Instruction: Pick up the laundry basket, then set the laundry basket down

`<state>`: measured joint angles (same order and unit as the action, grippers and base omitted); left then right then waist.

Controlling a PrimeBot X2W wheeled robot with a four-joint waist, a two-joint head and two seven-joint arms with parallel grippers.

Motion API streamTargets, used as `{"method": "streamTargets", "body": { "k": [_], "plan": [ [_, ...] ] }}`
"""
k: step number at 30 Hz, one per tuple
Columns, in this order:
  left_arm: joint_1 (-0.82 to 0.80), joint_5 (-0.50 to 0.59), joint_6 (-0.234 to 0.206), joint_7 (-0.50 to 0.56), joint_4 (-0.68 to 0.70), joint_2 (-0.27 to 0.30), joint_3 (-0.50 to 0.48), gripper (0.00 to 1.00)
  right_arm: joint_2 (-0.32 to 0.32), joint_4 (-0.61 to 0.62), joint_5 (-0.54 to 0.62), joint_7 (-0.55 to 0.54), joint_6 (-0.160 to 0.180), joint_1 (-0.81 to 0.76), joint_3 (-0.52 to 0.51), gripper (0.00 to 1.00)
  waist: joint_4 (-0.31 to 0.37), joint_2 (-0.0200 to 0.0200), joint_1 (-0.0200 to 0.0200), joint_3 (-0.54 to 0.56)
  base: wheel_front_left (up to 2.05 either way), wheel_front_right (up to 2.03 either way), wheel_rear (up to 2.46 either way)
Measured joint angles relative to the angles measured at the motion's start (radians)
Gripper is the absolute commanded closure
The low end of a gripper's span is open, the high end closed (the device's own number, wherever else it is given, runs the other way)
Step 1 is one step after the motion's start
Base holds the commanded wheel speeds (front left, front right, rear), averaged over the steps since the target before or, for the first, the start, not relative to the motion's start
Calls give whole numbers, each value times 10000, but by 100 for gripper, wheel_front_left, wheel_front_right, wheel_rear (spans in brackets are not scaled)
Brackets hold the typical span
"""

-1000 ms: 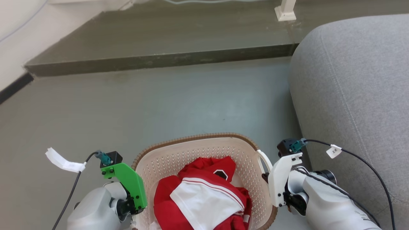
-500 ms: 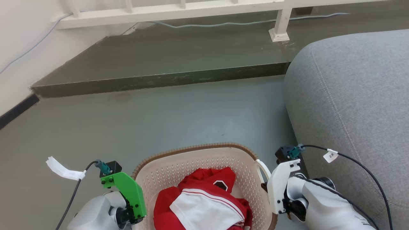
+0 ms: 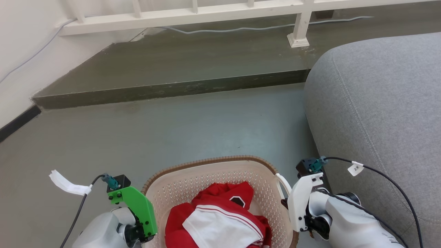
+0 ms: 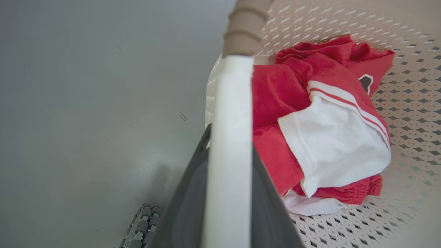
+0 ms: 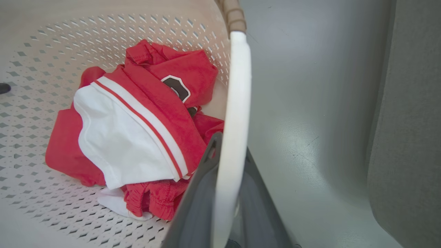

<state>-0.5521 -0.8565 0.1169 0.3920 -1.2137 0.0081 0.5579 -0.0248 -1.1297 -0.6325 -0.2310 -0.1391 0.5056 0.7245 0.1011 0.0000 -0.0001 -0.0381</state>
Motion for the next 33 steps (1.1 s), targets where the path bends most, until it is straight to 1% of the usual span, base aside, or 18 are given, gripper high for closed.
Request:
{"method": "streamTargets", "body": {
  "k": [20, 27, 33],
  "plan": [
    [0, -140, 0, -148, 0, 12, 209, 100, -19, -77, -326, 15, 2, 8, 213, 100, 16, 0, 0, -96, 0, 0, 0],
    [-30, -180, 0, -385, 29, 10, 213, 100, -13, -159, -347, 151, 2, 273, 211, 100, 46, 0, 0, -409, 0, 0, 0],
    [-314, -165, 0, -725, 102, 13, 251, 100, -15, -242, -347, 485, 2, 540, 180, 100, 54, 0, 0, -813, 0, 0, 0]
  ]
}}
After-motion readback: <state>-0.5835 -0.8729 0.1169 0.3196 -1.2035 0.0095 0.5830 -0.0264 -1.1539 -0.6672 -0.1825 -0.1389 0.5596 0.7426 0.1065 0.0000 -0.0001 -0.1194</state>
